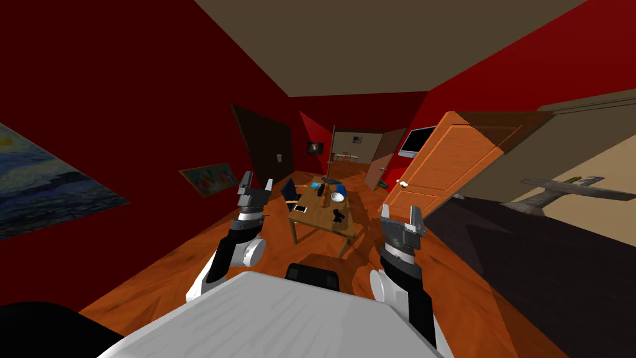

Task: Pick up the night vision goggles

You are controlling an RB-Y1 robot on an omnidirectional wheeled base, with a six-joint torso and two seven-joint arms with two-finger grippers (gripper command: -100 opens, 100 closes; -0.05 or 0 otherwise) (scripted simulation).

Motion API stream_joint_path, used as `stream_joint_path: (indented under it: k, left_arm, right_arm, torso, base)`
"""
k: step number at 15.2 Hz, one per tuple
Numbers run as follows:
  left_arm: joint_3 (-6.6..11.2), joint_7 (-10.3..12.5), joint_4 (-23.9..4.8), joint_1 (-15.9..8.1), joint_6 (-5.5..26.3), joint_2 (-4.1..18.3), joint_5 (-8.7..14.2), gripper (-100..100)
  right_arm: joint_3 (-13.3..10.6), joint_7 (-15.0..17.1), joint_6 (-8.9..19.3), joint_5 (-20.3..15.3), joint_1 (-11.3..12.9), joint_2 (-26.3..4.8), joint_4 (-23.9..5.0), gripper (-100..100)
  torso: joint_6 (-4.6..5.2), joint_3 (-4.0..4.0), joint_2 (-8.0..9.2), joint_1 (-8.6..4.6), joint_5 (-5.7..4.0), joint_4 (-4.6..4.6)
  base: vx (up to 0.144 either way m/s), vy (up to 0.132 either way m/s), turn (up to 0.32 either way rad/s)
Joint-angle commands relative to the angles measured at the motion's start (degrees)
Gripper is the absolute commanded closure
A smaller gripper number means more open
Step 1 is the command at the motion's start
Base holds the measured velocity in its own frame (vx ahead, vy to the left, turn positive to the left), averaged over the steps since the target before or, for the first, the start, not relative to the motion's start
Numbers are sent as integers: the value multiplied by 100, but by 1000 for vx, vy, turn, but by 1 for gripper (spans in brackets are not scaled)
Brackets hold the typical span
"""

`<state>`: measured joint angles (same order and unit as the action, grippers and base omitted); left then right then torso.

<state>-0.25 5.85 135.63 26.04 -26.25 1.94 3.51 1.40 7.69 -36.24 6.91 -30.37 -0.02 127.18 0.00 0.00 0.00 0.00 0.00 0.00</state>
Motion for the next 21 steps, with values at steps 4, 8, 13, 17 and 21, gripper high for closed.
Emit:
stream_joint_path:
  k: [4, 8, 13, 17, 21]
  left_arm:
    - [-1, 0, 0, 0, 0, 0, 0, 0]
    - [-1, 0, 0, 0, 0, 0, 0, 0]
    - [-1, 0, 0, 0, 0, -1, 0, 0]
    - [-1, 0, 0, 0, 0, 0, 0, 0]
    - [-1, 0, 0, 0, 0, 0, 0, 0]
  right_arm:
    - [-78, 2, 13, -154, 136, -437, -222, -100]
    - [-224, 4, 32, -431, 381, -922, -630, -100]
    - [-450, 3, 52, -829, 720, -1454, -1190, -100]
    - [-645, 0, 62, -1154, 980, -1819, -1636, -100]
    - [-755, -2, 66, -1332, 1117, -2002, -2010, -100]
  torso:
    - [-3, -2, -3, 10, 2, -1]
    - [-2, -6, -11, 21, 4, -2]
    - [-2, -8, -14, 28, 6, -3]
    - [-2, -7, -12, 23, 5, -3]
    - [-3, -7, -11, 25, 5, -3]
  base:
    - [6, 28, 76]
    - [22, 53, 102]
    - [26, 69, 140]
    - [22, 54, 128]
    - [22, 52, 113]
